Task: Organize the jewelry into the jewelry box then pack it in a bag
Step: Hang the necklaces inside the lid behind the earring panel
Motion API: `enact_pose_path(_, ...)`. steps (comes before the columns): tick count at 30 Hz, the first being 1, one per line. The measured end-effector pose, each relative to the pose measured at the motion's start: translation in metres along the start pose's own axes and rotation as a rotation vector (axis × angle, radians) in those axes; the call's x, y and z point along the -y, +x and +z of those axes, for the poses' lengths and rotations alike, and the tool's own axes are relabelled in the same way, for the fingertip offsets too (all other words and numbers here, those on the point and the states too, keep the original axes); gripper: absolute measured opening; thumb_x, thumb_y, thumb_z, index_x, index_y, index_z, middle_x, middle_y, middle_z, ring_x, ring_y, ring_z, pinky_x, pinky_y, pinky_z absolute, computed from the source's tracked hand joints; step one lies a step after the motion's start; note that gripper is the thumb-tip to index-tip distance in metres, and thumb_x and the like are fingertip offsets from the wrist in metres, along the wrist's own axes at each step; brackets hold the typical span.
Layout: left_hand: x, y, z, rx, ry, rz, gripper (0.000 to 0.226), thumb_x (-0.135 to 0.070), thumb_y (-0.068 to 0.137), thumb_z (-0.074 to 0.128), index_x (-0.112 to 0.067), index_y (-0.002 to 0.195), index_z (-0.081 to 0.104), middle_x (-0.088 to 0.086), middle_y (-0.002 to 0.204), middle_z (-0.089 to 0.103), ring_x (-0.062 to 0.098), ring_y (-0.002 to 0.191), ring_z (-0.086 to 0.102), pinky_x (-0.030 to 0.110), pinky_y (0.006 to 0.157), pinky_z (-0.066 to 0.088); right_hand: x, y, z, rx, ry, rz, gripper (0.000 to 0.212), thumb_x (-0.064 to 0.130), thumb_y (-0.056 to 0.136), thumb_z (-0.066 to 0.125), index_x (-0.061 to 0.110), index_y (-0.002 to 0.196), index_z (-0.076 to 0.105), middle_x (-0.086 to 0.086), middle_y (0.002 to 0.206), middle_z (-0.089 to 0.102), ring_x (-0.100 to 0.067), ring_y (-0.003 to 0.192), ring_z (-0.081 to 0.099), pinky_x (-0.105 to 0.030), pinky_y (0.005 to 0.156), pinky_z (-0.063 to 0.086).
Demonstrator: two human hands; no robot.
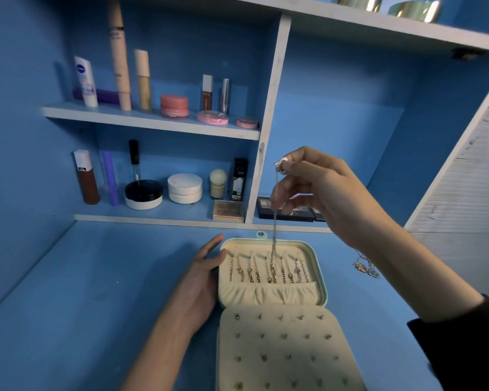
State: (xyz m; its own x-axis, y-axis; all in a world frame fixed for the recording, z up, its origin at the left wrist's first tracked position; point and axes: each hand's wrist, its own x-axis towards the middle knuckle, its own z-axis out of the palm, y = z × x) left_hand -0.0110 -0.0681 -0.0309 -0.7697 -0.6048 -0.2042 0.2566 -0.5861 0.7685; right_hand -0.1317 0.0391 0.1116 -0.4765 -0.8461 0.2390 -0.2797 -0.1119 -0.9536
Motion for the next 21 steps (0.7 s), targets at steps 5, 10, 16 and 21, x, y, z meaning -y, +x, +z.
enact_pose_path(5,0.0008,0.0012,-0.0004,-0.017,0.011,0.001,0.044,-0.003,0.094,0.047,-0.019,0.135,0.048,0.011,0.097,0.070,0.023,0.089,0.065,0.034,0.065,0.048,0.0030,-0.0040,0.0018,0.025,0.015,0.029,0.007,0.014,0.096,0.046,0.010,0.090,0.048,-0.013,0.056,0.057,-0.031,0.046,0.057,-0.029,0.046,0.046)
enact_pose_path(10,0.0011,0.0017,-0.0017,-0.016,0.012,-0.008,0.044,-0.003,0.094,0.047,-0.020,0.135,0.048,0.014,0.105,0.068,0.026,0.095,0.063,0.036,0.070,0.048,0.0006,-0.0056,0.0012,0.035,-0.065,0.025,0.008,0.018,0.098,0.045,0.013,0.092,0.047,-0.014,0.058,0.053,-0.030,0.042,0.055,-0.028,0.043,0.042)
enact_pose_path(16,0.0001,0.0017,0.0000,-0.018,-0.003,-0.019,0.044,-0.002,0.094,0.046,-0.020,0.134,0.049,0.015,0.107,0.066,0.026,0.094,0.063,0.036,0.067,0.048,-0.0040,-0.0050,0.0018,0.067,-0.090,0.019,0.008,0.016,0.098,0.044,0.011,0.093,0.046,-0.012,0.056,0.060,-0.026,0.041,0.049,-0.027,0.045,0.037)
enact_pose_path(21,0.0004,0.0031,-0.0013,-0.017,-0.011,-0.026,0.045,-0.002,0.094,0.046,-0.020,0.135,0.048,0.015,0.106,0.066,0.027,0.095,0.063,0.036,0.068,0.049,-0.0041,-0.0019,0.0048,0.089,-0.087,0.022,0.011,0.016,0.099,0.043,0.011,0.090,0.047,-0.015,0.066,0.067,-0.025,0.044,0.048,-0.026,0.044,0.036)
